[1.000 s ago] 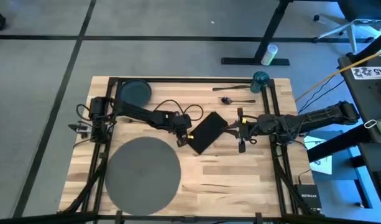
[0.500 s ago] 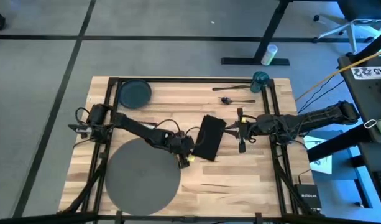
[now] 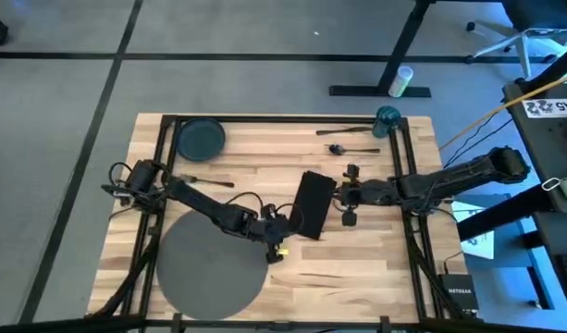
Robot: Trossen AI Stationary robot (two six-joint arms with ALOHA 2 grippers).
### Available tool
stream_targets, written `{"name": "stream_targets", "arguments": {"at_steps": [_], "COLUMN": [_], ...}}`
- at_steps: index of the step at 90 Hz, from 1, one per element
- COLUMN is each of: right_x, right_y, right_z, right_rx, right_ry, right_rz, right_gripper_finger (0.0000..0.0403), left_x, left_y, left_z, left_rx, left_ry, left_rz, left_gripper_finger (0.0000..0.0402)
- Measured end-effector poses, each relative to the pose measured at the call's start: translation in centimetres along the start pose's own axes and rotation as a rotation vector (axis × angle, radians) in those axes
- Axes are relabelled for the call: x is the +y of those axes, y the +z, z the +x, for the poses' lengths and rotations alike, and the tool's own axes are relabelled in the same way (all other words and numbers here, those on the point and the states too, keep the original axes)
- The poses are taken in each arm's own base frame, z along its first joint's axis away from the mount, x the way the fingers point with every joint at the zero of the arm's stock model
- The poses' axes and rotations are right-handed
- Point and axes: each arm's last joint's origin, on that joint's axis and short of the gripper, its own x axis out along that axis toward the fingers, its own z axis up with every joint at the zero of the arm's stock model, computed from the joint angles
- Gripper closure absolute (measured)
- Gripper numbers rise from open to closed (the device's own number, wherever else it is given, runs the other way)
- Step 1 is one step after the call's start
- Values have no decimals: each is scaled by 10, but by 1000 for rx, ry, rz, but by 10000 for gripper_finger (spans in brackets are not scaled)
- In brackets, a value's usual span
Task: Set table place
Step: Move the black table napkin to the right of the green plate
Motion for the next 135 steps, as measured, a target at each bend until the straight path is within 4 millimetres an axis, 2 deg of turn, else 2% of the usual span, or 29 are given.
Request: {"name": "stream_targets", "arguments": {"at_steps": [15,40,72,84,110,135], "right_x": [1,-3,-27,-33,-42,-52], "right_y": [-12,-34,-42,-46,-55,-44], "right_z": [7,3,9,18,54,75], "right_rx": [117,317,418,457,462,387], "right_ry": [-63,-165,-244,-236,-194,-174], "right_rz": [61,129,217,228,241,243], "right_gripper_finger": [403,403,403,403,403,403], "left_x": [18,59,97,101,103,103], "left_y": [12,24,33,33,34,35], "left_z": [-1,9,16,17,17,17], "left_rx": [50,80,96,98,95,95], "left_ry": [118,199,221,224,223,223], "left_rz": [-46,-109,-113,-103,-75,-75], "left_gripper_finger": [402,402,402,402,402,402]}}
